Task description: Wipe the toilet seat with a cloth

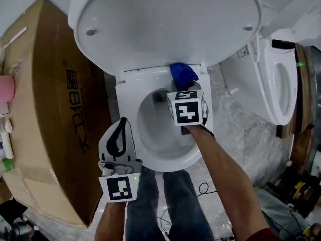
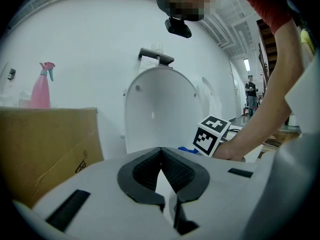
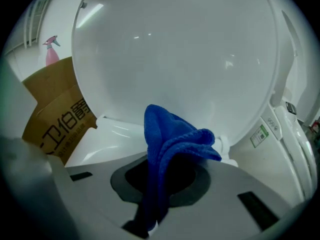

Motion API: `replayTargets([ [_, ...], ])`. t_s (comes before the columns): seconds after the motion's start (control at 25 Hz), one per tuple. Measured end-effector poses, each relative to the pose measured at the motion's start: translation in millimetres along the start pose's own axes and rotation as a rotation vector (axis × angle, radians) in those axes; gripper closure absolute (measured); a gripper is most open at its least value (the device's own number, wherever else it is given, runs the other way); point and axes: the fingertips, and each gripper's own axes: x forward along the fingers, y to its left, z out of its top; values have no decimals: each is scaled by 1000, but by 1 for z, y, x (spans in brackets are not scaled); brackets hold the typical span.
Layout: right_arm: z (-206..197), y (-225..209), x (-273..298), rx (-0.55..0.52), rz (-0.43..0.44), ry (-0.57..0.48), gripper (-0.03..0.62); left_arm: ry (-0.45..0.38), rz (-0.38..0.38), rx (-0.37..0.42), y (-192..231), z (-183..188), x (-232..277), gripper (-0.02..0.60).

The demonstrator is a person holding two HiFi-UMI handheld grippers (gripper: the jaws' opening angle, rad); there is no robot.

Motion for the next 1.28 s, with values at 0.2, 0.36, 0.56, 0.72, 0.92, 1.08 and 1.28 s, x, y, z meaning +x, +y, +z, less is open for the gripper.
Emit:
replayTargets([
  [0.2, 8, 58, 7, -35, 118, 12, 530, -6, 20, -3, 15, 0, -8, 566],
  [0.36, 7, 70, 9, -38, 114, 19, 530, -1, 34, -17, 23, -2, -14, 566],
  [0.56, 11, 67, 2, 35, 137, 9, 530, -22, 33, -13, 25, 9, -17, 566],
  [0.72, 23, 68, -22, 61, 159, -47, 530, -47, 27, -24, 19, 25, -17, 566],
  [0.92, 44, 66, -84, 88, 186, -159, 530, -74, 2, -31, 0, 58, -21, 566],
  [1.08, 60, 61, -155, 96, 192, -245, 530, -97, 1, -70, -17, 103, -30, 566],
  [1.28, 83, 53, -256, 75, 177, -341, 530, -95, -36, -115, -45, 168, -50, 566],
])
